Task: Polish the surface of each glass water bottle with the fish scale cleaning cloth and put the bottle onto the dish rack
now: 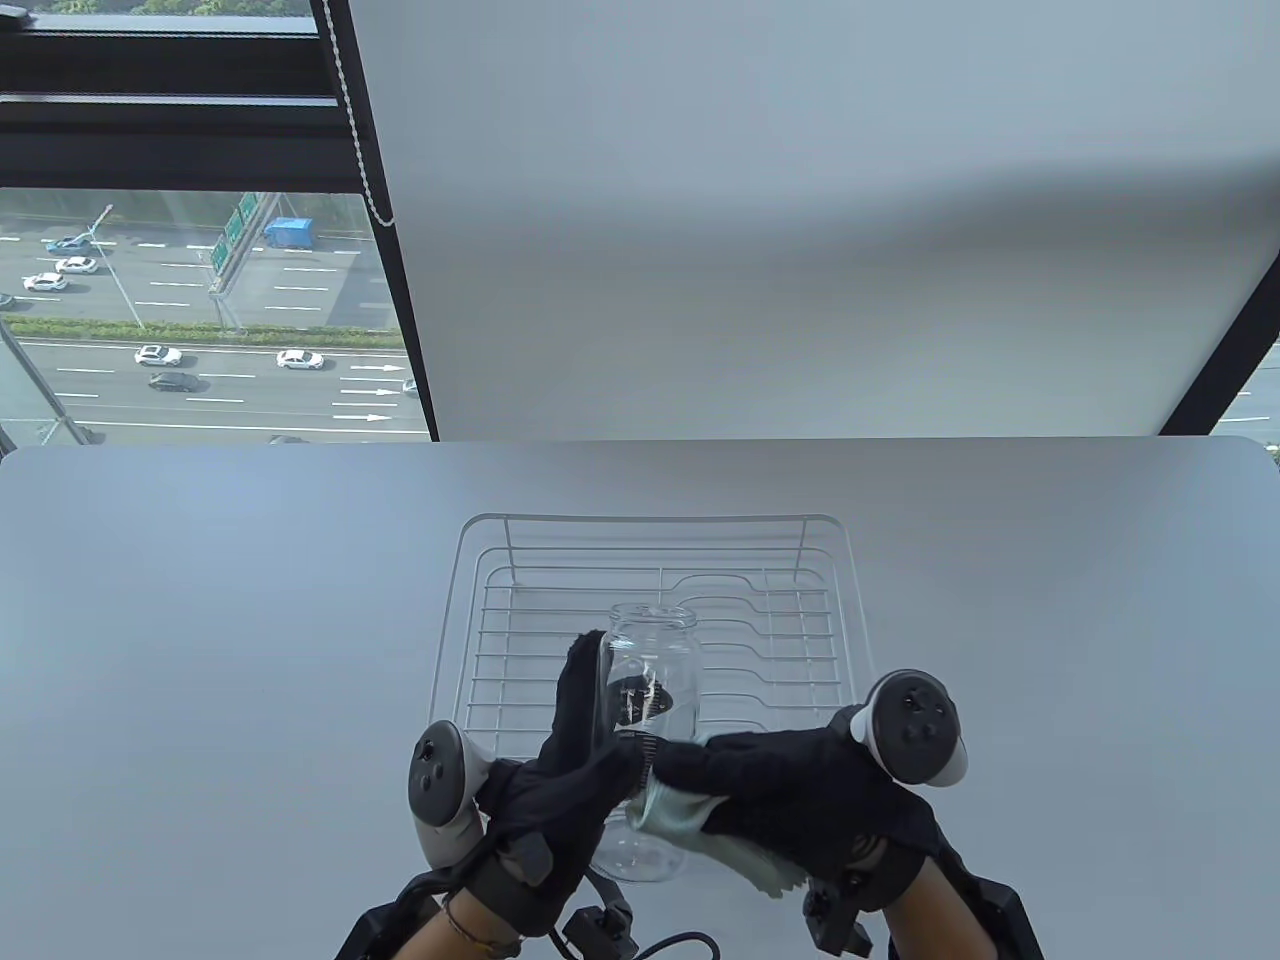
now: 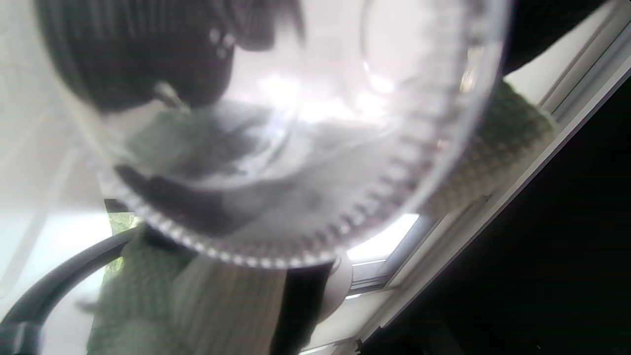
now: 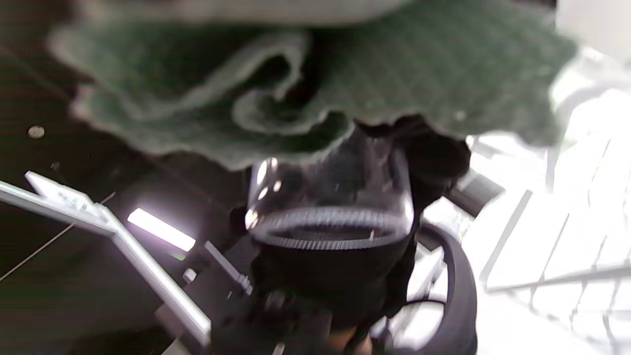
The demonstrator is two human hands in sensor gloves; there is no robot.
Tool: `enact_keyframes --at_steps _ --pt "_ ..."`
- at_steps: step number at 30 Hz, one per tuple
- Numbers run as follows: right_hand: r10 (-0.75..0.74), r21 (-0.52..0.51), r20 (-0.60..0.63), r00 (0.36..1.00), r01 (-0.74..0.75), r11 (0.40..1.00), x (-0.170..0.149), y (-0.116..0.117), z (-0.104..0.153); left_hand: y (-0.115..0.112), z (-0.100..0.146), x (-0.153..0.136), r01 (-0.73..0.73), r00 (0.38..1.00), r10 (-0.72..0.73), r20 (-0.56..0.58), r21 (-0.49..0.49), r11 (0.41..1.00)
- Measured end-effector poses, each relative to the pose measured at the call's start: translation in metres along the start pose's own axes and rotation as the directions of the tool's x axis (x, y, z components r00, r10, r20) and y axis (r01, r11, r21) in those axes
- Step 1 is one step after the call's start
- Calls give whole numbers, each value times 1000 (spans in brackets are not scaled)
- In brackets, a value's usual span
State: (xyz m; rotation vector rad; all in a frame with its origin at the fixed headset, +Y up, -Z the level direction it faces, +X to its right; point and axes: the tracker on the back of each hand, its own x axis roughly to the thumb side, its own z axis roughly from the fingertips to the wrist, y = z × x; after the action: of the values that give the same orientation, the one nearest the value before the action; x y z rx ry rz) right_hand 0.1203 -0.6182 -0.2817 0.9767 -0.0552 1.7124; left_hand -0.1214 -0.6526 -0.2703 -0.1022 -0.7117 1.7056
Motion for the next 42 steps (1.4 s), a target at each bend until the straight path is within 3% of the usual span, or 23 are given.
enact_keyframes --at_steps 1,2,4,5,6,8,11,14,15,16,18,20,22,25,28,29,32,33,35,37,39,41,42 --pt "60 -154 -6 998 -60 986 1 -1 4 -2 0 -1 -5 1000 5 -9 -13 1000" --pt "77 -179 -2 997 -76 981 3 0 4 -3 0 -2 -9 1000 9 -9 -20 1000" --pt "60 -33 18 998 -59 998 4 1 2 -2 -1 -1 -33 999 33 7 1 999" --pt "-9 116 20 1000 7 993 4 5 -2 0 -1 0 -31 1000 31 6 -2 1000" --pt "-63 273 -28 998 69 959 2 10 -4 2 -1 1 -32 999 32 11 7 999" --pt "-111 385 -75 991 132 913 0 13 -6 3 -1 2 -20 1000 20 8 10 1000" --pt "-143 310 -57 988 153 938 -3 8 -7 1 1 1 -26 1000 26 1 8 1000" --pt "-15 -84 -23 1000 13 996 1 -2 2 0 -1 0 -14 1000 14 -8 -18 1000" --pt "30 -166 -35 999 -35 986 2 -1 4 -3 -1 -1 -14 1000 14 -12 -38 999" --pt "55 -168 -18 998 -57 984 4 1 3 -3 0 -2 -13 1000 13 -3 -38 999" --pt "42 -14 4 999 -42 999 6 3 0 0 -1 0 -32 999 32 8 9 999" --pt "-31 254 -27 999 37 966 6 12 -5 4 -1 1 -37 999 36 14 23 999" --pt "-79 343 -52 995 92 935 4 13 -7 4 0 1 -5 1000 5 3 1 1000" --pt "-112 219 -33 993 117 969 2 6 -5 1 0 2 -15 1000 15 4 9 1000" --pt "4 -102 1 1000 -4 995 2 2 2 2 -3 4 7 1000 -7 -12 -41 999" --pt "20 -96 16 1000 -18 995 4 5 2 3 -3 3 7 1000 -8 -3 -50 999" --pt "27 60 29 999 -28 998 6 13 -3 8 -2 4 -18 1000 18 5 -2 1000" --pt "-18 210 1 1000 18 977 6 17 -6 9 -2 4 -23 1000 23 10 16 1000" --pt "-64 307 -29 998 69 949 6 16 -8 8 -1 6 -2 1000 2 3 -10 1000" --pt "-62 229 15 998 57 972 7 10 -7 4 0 7 -3 1000 3 12 -28 1000" --pt "40 -44 38 998 -39 998 11 0 2 -1 -1 7 10 1000 -9 14 -25 1000" --pt "130 -265 14 991 -121 957 12 -3 8 -6 0 6 27 1000 -27 -1 -96 995" --pt "118 -225 33 992 -108 968 14 -3 7 -7 0 5 21 1000 -20 17 -73 997"
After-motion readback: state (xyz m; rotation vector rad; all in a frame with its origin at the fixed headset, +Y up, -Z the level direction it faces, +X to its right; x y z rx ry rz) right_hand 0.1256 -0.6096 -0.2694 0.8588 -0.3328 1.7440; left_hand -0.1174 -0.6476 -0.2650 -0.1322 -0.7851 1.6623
